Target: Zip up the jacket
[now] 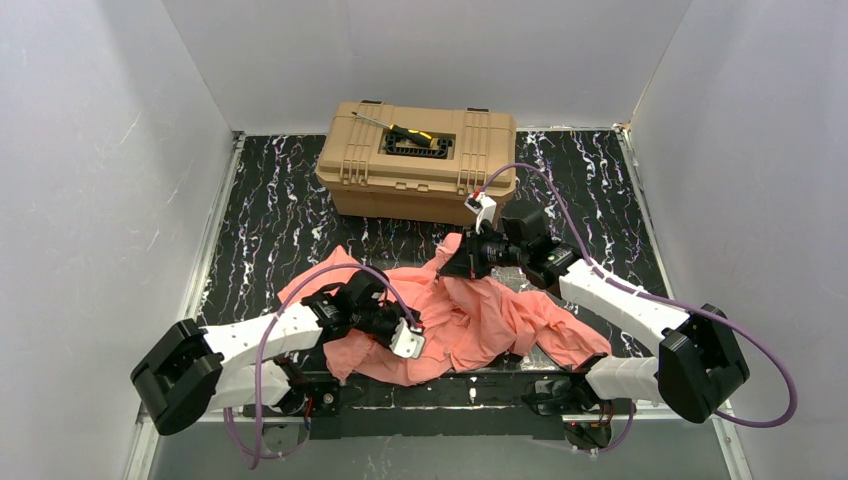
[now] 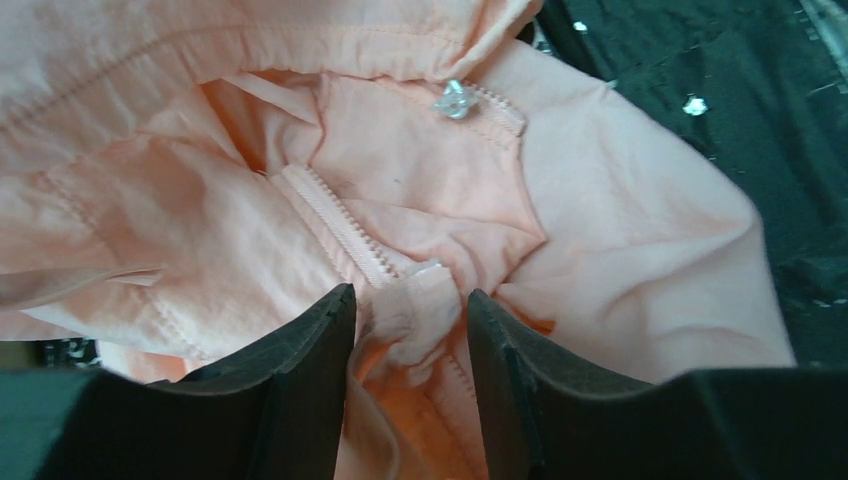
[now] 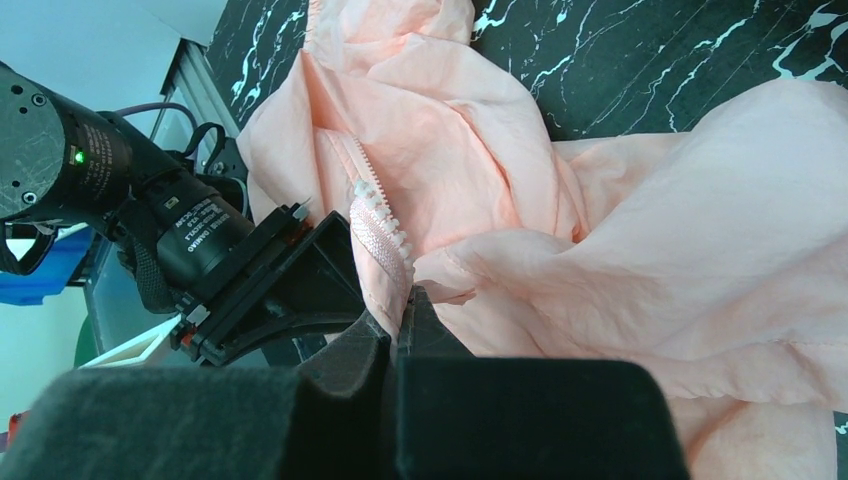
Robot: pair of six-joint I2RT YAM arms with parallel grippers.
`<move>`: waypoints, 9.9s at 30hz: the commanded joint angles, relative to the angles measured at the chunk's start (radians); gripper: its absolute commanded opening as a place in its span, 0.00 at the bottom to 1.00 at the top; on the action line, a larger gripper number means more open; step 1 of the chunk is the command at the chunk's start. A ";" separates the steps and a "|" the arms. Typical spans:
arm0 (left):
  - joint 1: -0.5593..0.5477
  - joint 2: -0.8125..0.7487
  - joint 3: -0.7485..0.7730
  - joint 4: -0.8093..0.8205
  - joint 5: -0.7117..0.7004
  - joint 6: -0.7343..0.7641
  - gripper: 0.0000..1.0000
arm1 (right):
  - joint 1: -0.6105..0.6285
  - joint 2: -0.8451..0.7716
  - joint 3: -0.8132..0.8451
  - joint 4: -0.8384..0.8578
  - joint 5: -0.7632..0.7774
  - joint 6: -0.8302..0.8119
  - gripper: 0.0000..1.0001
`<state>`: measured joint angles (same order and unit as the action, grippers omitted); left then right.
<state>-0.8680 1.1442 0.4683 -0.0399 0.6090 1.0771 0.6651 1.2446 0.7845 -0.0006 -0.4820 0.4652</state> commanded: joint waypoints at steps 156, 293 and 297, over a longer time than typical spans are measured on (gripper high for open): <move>0.227 0.151 0.148 0.247 -0.054 -0.852 0.59 | -0.018 0.158 -0.019 -0.029 -0.098 -0.001 0.01; 0.233 -0.368 0.264 0.172 -0.086 -0.220 0.00 | 0.041 0.067 0.142 0.524 -0.307 0.251 0.01; 0.234 -0.372 0.260 0.176 -0.088 -0.225 0.00 | 0.041 0.051 0.145 0.484 -0.284 0.213 0.01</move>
<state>-0.6373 0.7784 0.7406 0.1188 0.5091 0.8600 0.7082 1.3182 0.8715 0.4625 -0.7555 0.7036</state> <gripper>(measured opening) 0.020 0.050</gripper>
